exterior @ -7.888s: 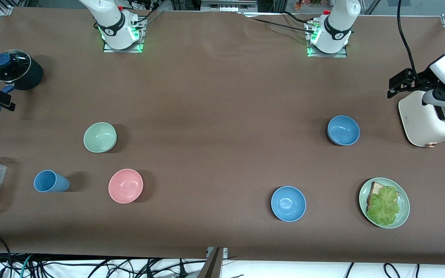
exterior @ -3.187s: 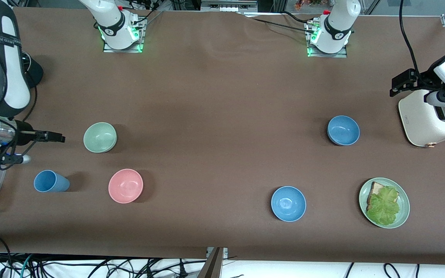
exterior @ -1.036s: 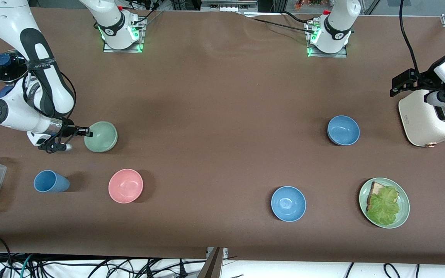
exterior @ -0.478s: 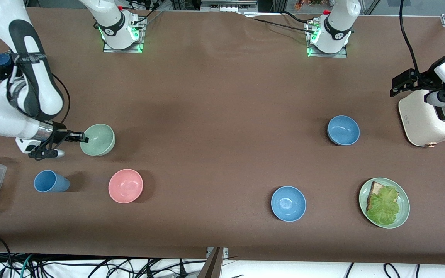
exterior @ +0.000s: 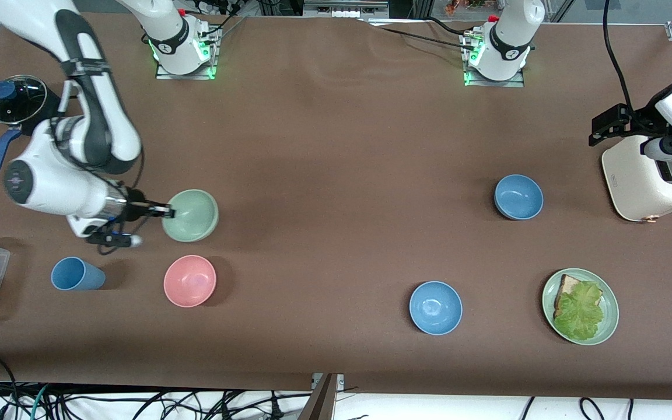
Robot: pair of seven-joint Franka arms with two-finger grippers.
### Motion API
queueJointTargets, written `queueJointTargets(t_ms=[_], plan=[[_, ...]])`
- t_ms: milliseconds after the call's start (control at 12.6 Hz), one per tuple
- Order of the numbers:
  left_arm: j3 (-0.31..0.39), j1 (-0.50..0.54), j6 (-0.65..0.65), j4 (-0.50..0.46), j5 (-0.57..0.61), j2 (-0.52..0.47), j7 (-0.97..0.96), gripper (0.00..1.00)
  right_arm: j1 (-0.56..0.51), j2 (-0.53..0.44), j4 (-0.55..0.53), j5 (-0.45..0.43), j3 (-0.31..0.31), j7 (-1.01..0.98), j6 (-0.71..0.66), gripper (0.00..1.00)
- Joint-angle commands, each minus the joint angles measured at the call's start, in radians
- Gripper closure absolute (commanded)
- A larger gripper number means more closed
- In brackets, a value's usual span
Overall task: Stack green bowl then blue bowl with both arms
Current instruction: 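Close the right gripper on the green bowl rim and lift it, then carry the green bowl to the table middle, lower and release it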
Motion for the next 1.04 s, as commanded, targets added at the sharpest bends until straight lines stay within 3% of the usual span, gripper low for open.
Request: queueJointTargets(t_ms=[0,319,637,956], plan=[[-0.007,0.003,-0.021,0.027,0.024,0.012,-0.013,0.0,0.097,0.01,0.028,0.014,0.012,0.158,0.013,1.0],[-0.008,0.001,-0.021,0.028,0.022,0.012,-0.013,0.0,0.23,0.113,0.149,0.104,0.07,0.404,0.055,1.0],[-0.007,0.003,-0.021,0.028,0.022,0.012,-0.013,0.0,0.399,0.262,0.275,0.103,0.075,0.666,0.131,1.0],[-0.007,0.001,-0.021,0.028,0.022,0.012,-0.013,0.0,0.494,0.337,0.318,0.105,0.075,0.743,0.196,1.0]])
